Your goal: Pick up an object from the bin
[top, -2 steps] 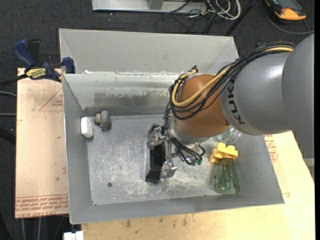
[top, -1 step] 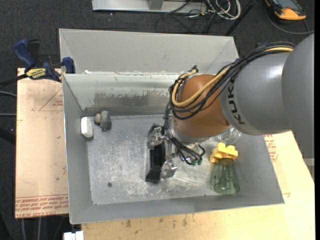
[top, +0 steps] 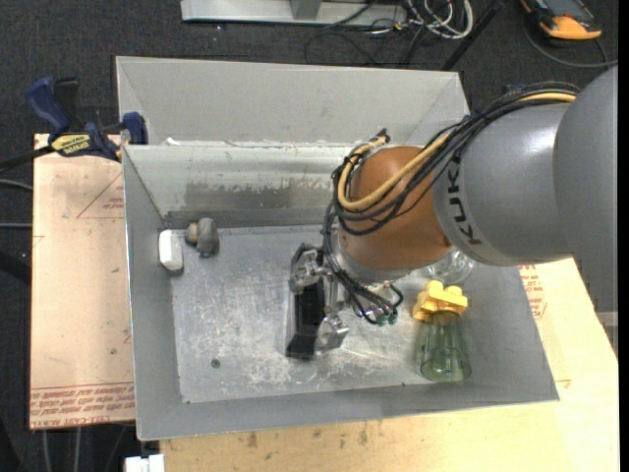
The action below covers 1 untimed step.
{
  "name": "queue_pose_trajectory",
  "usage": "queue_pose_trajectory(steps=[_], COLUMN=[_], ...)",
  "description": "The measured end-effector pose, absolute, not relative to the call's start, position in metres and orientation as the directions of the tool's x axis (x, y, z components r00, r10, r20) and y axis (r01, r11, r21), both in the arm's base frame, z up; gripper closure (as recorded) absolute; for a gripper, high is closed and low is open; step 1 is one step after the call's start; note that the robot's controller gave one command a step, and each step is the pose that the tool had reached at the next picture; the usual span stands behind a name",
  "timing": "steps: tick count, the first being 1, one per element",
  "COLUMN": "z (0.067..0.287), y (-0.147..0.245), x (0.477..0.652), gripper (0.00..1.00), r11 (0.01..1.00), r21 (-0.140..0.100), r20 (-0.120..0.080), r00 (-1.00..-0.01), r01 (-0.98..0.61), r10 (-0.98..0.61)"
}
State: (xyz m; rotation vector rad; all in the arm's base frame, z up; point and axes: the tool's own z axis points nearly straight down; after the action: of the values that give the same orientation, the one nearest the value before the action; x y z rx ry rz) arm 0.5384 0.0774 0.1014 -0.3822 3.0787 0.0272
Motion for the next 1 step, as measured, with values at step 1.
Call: queue_pose_trajectory(steps=[1], z=[0.1014], y=[0.0774], x=[0.5384], gripper=[1.00], r11=[0.970], r21=[0.013], r20=[-0.041], r00=[-0.969], r01=[-0.245], r10=[-0.244])
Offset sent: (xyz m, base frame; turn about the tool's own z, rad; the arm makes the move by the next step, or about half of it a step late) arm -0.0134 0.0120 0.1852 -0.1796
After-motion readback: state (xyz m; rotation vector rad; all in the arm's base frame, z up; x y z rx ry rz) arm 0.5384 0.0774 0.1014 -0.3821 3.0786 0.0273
